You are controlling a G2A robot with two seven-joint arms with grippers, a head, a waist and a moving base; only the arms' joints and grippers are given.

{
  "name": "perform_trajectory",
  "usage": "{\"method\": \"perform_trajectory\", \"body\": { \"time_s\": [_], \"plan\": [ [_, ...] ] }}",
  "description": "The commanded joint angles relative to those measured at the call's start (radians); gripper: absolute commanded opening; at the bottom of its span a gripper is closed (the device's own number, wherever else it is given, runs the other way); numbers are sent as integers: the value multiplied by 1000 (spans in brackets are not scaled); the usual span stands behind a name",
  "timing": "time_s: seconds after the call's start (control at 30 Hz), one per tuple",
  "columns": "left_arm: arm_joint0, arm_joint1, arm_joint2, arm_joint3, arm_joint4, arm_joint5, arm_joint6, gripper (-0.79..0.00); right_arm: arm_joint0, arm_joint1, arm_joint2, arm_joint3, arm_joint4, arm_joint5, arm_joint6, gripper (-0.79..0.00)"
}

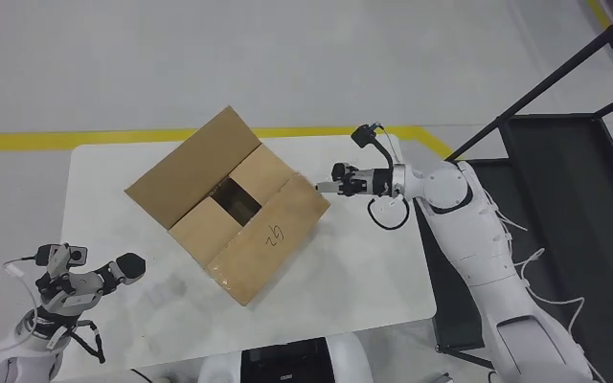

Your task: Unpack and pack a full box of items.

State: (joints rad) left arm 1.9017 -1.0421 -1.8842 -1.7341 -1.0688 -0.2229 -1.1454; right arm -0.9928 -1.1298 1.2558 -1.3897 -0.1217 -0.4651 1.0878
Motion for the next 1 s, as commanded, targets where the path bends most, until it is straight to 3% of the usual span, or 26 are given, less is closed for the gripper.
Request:
{"method": "perform_trajectory", "body": {
  "time_s": [0.0, 0.17, 0.43, 0.67, 0.73, 0.9, 0.97],
  "plan": [
    [0, 0, 0, 0, 0, 0, 0, 0, 21, -2, -21, 26, -17, -5, -10, 0],
    [0, 0, 0, 0, 0, 0, 0, 0, 20, -7, -56, 71, -98, -1, -111, 0],
    [0, 0, 0, 0, 0, 0, 0, 0, -64, 14, -51, 11, -142, -23, -46, 0],
    [0, 0, 0, 0, 0, 0, 0, 0, -205, 39, -2, -147, -66, -27, 6, 0],
    [0, 0, 0, 0, 0, 0, 0, 0, -223, 44, 25, -173, -92, -15, -45, 0],
    [0, 0, 0, 0, 0, 0, 0, 0, -205, 35, 28, -167, -283, 43, -347, 0],
    [0, 0, 0, 0, 0, 0, 0, 0, -186, 28, 2, -152, -265, 51, -374, 0]
  ]
}}
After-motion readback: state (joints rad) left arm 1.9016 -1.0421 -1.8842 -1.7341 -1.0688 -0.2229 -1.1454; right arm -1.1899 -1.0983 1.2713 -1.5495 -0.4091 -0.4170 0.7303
